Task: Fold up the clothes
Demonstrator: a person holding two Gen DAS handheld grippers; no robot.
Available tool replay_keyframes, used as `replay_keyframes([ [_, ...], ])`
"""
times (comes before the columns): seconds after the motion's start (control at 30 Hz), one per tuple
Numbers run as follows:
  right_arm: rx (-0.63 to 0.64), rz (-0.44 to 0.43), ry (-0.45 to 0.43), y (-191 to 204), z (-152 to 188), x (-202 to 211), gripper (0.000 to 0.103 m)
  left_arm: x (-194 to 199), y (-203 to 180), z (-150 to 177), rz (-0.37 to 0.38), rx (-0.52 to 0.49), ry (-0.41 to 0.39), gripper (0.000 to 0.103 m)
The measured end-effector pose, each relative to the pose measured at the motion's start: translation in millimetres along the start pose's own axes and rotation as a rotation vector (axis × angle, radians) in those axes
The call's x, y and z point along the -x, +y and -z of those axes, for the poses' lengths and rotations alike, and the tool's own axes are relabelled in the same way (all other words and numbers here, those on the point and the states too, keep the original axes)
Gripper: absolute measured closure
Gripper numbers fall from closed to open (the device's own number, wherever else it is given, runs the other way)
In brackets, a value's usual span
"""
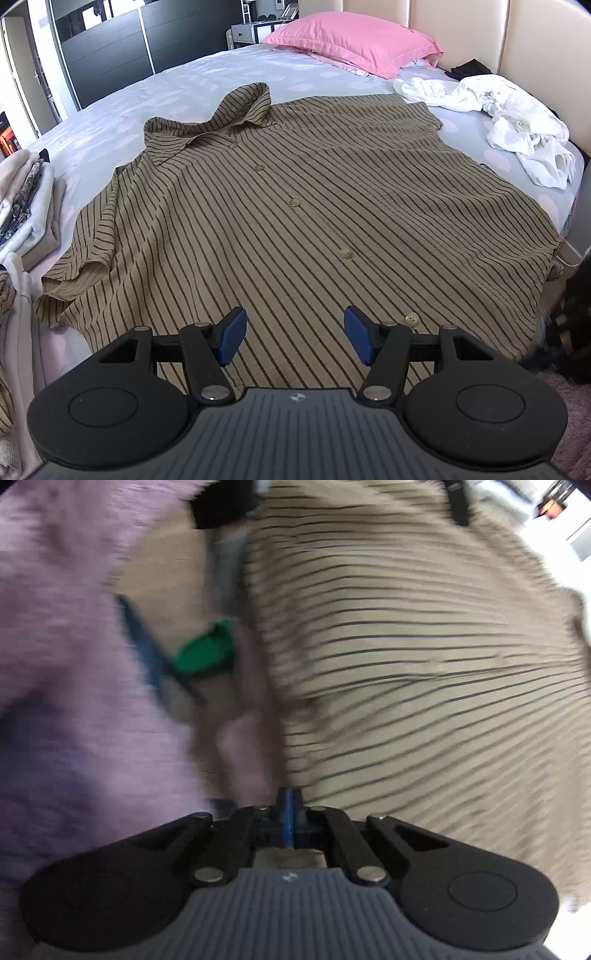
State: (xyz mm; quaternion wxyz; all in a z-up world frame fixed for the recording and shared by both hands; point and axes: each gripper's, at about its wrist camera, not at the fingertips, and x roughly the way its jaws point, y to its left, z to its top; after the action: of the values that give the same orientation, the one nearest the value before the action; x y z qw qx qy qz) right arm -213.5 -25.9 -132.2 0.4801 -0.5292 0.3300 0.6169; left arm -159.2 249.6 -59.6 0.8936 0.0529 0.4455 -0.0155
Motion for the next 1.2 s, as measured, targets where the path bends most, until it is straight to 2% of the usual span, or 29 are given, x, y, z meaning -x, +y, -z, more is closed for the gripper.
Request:
replay_keyframes([
  [0.07, 0.028, -0.027, 0.002, 6.9, -1.5, 0.1, 0.103, -0.2, 2.9, 0.4, -0.019, 0.014, 0.01, 0.046],
  [0.13, 0.035, 0.0, -0.004, 8.9, -3.8, -2.2, 0.103, 0.3, 6.9, 1.1, -0.036, 0.034, 0.019, 0.046],
  [0.23, -0.007, 0.042, -0.028, -4.1, -5.5, 4.1, 0.098, 1.7, 15.6, 5.5, -0.059, 0.069, 0.034, 0.046],
  [0.33, -0.073, 0.082, -0.081, -16.1, -11.8, 9.2, 0.098, 4.1, 27.1, 12.3, -0.091, 0.115, 0.059, 0.046],
  [0.43, -0.129, 0.112, -0.131, -31.4, -18.2, 15.8, 0.077, 8.8, 40.5, 21.9, -0.118, 0.171, 0.074, 0.046],
  [0.67, -0.197, 0.136, -0.201, -61.4, -39.7, 14.1, 0.066, 27.3, 76.4, 54.3, -0.16, 0.285, 0.13, 0.046],
  [0.77, -0.154, 0.156, -0.199, -66.9, -52.2, -3.9, 0.066, 35.2, 78.0, 67.3, -0.173, 0.276, 0.171, 0.046],
  [1.0, -0.104, 0.162, -0.217, -77.4, -77.9, -15.4, 0.065, 34.3, 65.1, 101.2, -0.155, 0.227, 0.278, 0.046],
  [1.13, -0.086, 0.167, -0.222, -80.2, -89.8, -20.6, 0.064, 24.4, 66.7, 118.3, -0.14, 0.311, 0.309, 0.05],
  [1.2, -0.077, 0.171, -0.223, -79.6, -93.7, -21.3, 0.063, 20.5, 73.1, 123.9, -0.112, 0.388, 0.311, 0.059],
])
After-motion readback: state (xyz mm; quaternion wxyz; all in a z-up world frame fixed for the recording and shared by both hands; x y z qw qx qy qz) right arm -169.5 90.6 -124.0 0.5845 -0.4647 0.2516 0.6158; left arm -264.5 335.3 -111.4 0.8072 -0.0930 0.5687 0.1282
